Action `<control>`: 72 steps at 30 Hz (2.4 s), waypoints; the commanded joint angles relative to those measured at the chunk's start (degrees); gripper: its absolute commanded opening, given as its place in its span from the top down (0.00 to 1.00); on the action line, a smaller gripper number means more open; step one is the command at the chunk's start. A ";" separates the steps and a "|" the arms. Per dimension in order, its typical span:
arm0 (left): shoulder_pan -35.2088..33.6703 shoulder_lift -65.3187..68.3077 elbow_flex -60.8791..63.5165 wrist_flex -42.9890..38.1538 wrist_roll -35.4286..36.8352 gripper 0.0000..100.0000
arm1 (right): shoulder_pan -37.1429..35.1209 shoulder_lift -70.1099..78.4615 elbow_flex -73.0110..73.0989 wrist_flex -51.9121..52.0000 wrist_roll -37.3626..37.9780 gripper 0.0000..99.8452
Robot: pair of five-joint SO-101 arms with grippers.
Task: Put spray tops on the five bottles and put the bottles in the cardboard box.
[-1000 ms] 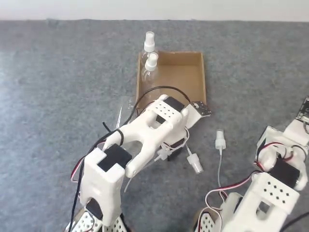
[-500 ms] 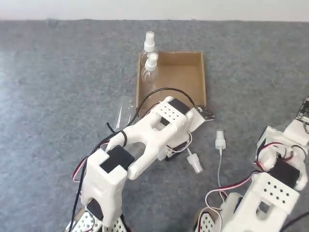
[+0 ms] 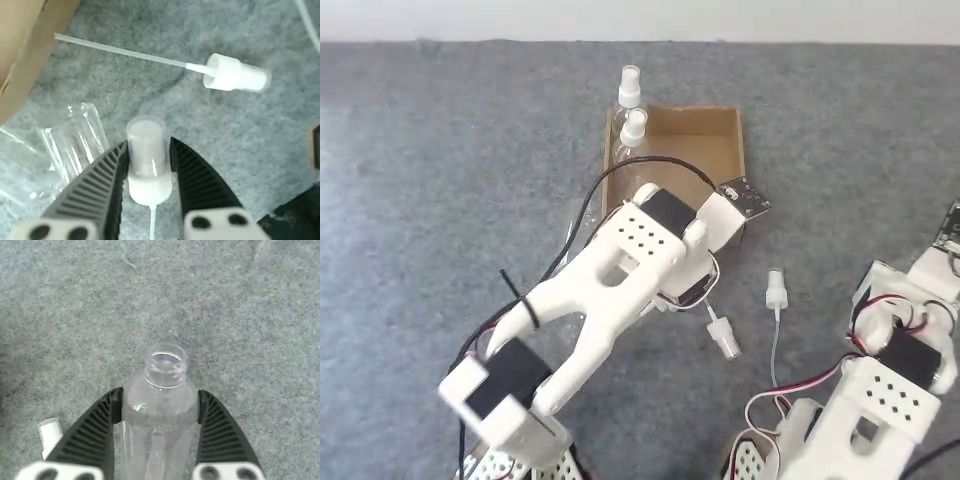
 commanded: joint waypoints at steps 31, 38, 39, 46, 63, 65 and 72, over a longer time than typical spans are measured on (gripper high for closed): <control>-1.76 -42.29 19.03 -8.88 1.32 0.98 | -9.98 -1.19 -1.23 2.77 0.09 0.96; -1.85 -48.70 23.16 -11.60 1.32 0.98 | -9.98 -4.00 -1.23 4.62 0.09 0.96; -1.85 -49.41 23.78 -12.04 1.32 0.98 | -10.07 -5.67 -1.23 5.58 0.09 0.96; -1.93 -53.36 25.10 -12.75 1.32 0.98 | -12.44 -18.86 -0.79 9.71 0.09 0.96; -7.30 -60.31 26.68 -12.84 1.58 0.98 | -25.63 -30.37 3.69 9.36 0.09 0.96; -9.41 -61.54 26.68 -12.84 3.52 0.98 | -27.74 -31.52 4.40 9.27 0.09 0.96; -12.92 -66.73 26.77 -12.84 4.40 0.98 | -35.65 -36.44 4.84 9.54 0.09 0.96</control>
